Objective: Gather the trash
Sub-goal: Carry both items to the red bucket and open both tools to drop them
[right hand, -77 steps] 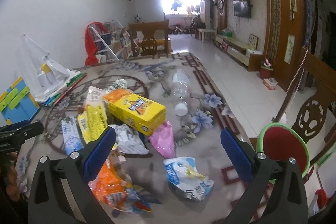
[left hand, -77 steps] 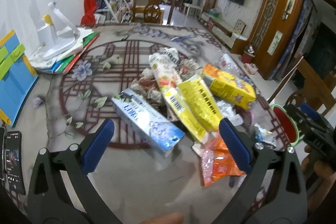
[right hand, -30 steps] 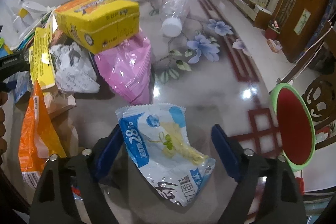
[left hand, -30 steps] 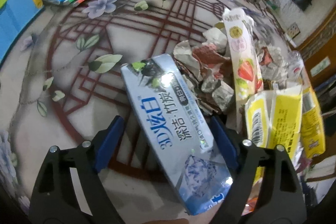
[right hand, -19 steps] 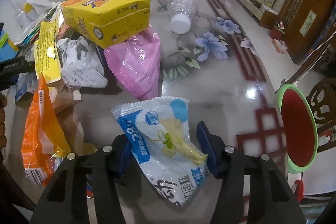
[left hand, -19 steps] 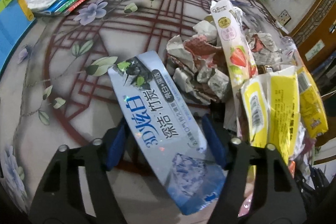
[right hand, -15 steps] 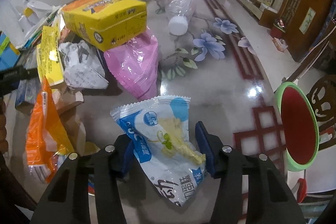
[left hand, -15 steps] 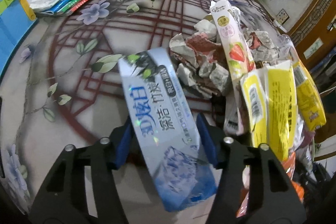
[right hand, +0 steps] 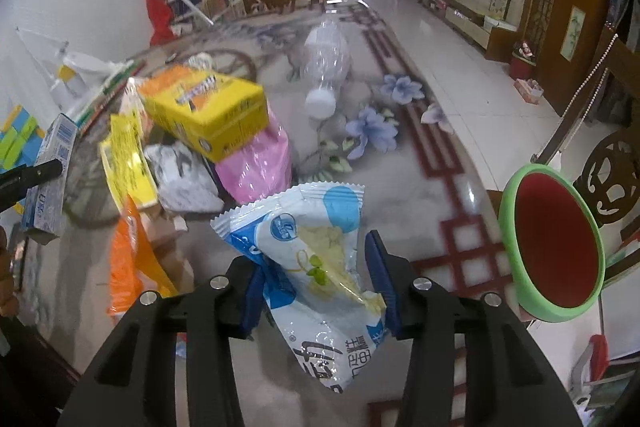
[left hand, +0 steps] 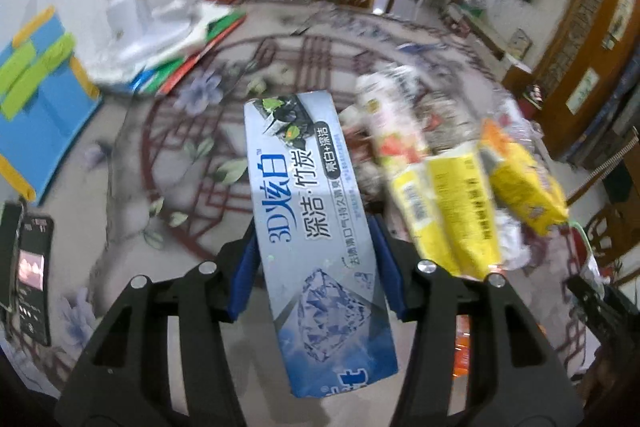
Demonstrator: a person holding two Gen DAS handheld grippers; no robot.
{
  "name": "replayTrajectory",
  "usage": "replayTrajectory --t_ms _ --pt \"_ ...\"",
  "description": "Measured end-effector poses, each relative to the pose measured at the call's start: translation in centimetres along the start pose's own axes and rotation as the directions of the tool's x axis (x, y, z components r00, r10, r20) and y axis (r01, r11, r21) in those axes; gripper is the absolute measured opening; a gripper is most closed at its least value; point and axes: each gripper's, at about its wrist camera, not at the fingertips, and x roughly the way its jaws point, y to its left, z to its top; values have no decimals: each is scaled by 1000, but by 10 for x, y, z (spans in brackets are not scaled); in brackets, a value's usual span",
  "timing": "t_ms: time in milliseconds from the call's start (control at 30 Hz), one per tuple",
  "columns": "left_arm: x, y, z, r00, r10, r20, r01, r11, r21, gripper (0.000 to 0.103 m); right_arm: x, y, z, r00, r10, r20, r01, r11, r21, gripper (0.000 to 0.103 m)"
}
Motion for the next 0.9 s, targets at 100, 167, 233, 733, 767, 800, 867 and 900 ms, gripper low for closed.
replayTrajectory --t_ms 100,167,233,733,767,800,867,900 --pt "-11 -27 4 999 -33 30 31 997 75 51 -14 -2 6 999 12 33 -12 1000 12 44" --pt "-19 -50 7 996 -72 48 65 990 123 51 -22 -4 13 998 18 59 -19 1000 18 44" --pt "-27 -73 10 991 -120 53 110 981 159 51 -34 -9 21 996 15 90 -17 1000 25 44" --pt "-24 -286 17 863 -498 -85 486 772 411 51 -97 -151 58 971 -156 184 121 974 189 44" --pt "-22 -301 15 849 -518 -103 508 750 424 51 -98 -166 60 968 -177 179 140 969 202 44" --pt "-18 -312 15 836 -535 -122 531 733 426 51 -99 -176 59 966 -190 174 152 966 208 44" --pt "-12 -340 13 803 -572 -166 580 690 432 51 -98 -203 60 963 -219 156 180 956 233 44" --pt "-10 -349 13 790 -586 -180 598 675 431 51 -97 -216 59 964 -221 149 180 953 245 44"
